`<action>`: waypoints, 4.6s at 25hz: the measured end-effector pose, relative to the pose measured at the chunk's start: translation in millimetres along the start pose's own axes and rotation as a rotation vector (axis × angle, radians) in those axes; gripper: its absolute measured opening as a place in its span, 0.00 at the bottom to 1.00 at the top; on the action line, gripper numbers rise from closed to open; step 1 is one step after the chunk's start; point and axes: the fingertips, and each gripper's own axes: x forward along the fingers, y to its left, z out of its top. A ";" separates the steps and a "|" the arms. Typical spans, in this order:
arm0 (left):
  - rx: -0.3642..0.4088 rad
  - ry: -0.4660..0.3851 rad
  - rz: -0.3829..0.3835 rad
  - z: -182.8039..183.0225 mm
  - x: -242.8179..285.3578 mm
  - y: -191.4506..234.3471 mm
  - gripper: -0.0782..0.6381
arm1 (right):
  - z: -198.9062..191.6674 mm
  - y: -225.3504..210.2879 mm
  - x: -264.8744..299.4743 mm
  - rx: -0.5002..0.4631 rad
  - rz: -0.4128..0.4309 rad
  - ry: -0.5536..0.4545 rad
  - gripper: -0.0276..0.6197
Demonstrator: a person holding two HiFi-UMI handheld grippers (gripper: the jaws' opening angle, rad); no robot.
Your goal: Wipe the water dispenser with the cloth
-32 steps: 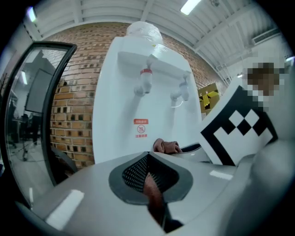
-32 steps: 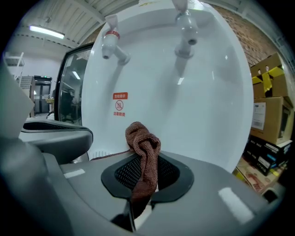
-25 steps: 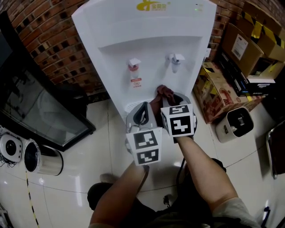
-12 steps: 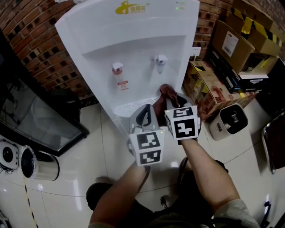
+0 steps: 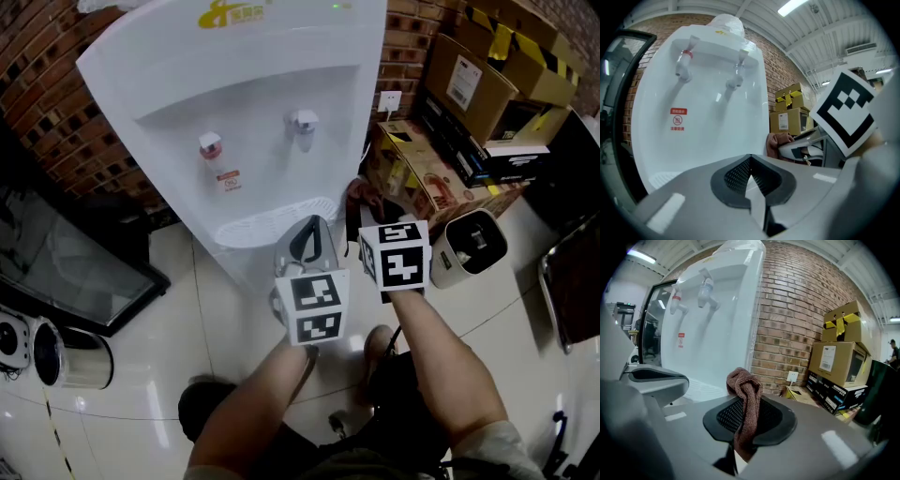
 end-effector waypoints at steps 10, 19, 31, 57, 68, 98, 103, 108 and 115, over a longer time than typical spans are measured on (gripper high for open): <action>0.007 0.022 -0.011 -10.0 7.4 -5.3 0.11 | -0.3 6.8 10.0 0.004 0.051 0.004 0.15; 0.023 -0.001 0.096 2.5 -41.9 57.3 0.11 | 35.1 49.4 -21.2 0.087 0.080 -0.145 0.15; -0.012 0.040 0.397 -24.4 -126.7 189.1 0.11 | 29.5 254.8 -32.8 -0.108 0.423 -0.231 0.15; -0.026 0.122 0.404 -71.7 -116.0 203.0 0.11 | -35.7 274.2 34.6 -0.089 0.405 -0.018 0.15; -0.006 0.117 0.322 -67.0 -94.2 166.5 0.11 | -46.2 236.7 34.8 -0.096 0.352 0.007 0.15; 0.033 0.077 0.017 -50.3 -28.0 21.6 0.11 | -58.3 60.1 27.9 0.096 0.083 0.046 0.15; 0.043 0.085 -0.017 -53.8 -20.3 3.6 0.11 | -66.8 24.3 37.5 0.167 0.036 0.070 0.15; 0.042 0.086 -0.033 -55.9 -9.3 -7.6 0.11 | -70.2 18.1 37.7 0.151 0.037 0.079 0.15; 0.041 0.087 -0.065 -59.1 0.7 -26.7 0.11 | -78.8 8.6 33.4 0.139 0.033 0.097 0.15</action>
